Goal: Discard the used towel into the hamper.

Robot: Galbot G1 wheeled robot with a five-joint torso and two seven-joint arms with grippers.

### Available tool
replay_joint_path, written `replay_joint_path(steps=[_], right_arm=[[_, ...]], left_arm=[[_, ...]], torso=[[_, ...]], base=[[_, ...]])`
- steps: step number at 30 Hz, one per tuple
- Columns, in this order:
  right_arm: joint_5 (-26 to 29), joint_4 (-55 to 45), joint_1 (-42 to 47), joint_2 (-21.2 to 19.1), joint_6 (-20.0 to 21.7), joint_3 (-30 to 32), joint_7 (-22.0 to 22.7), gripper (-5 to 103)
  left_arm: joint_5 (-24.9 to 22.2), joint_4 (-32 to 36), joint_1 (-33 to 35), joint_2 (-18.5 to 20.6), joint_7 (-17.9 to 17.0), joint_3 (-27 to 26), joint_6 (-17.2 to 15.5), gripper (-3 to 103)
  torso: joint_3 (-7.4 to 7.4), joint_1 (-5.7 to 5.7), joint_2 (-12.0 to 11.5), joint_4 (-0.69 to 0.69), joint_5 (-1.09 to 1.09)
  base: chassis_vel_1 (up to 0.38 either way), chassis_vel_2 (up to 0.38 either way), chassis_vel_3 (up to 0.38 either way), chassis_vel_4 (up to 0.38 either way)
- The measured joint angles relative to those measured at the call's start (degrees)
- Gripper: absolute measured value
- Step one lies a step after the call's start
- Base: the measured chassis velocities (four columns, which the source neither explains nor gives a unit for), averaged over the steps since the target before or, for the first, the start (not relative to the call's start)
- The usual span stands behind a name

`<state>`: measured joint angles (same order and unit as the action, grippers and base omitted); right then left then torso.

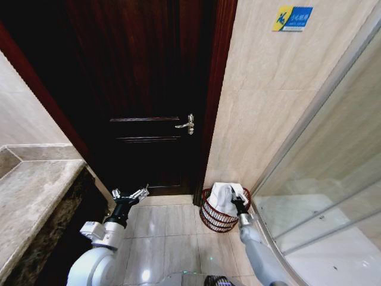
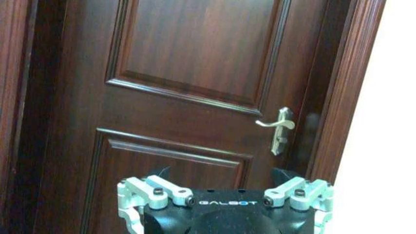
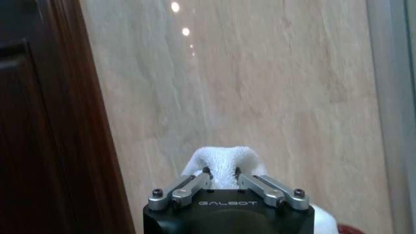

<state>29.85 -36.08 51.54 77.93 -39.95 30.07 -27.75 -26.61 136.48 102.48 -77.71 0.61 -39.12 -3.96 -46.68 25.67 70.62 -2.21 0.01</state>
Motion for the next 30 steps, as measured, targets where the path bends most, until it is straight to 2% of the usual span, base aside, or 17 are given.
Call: replay_joint_path(steps=[7, 18, 30], right_arm=[[-5.9, 4.6, -1.8, 0.9, 0.0, 2.2, 0.0, 7], [-9.2, 3.6, -1.4, 1.3, 2.9, 3.5, 1.1, 7], [-10.2, 2.4, -0.4, 0.5, 3.8, 4.0, -0.5, 7]], left_arm=[[0.0, 0.0, 0.0, 0.0, 0.0, 0.0, 0.0, 100], [0.0, 0.0, 0.0, 0.0, 0.0, 0.0, 0.0, 100], [0.0, 0.0, 0.0, 0.0, 0.0, 0.0, 0.0, 100]], torso=[[0.00, 0.00, 0.0, 0.00, 0.00], [0.00, 0.00, 0.0, 0.00, -0.01], [0.01, -0.03, 0.0, 0.00, -0.01]], base=[[0.000, 0.000, 0.000, 0.000], [0.000, 0.000, 0.000, 0.000], [-0.018, 0.018, 0.022, -0.021]])
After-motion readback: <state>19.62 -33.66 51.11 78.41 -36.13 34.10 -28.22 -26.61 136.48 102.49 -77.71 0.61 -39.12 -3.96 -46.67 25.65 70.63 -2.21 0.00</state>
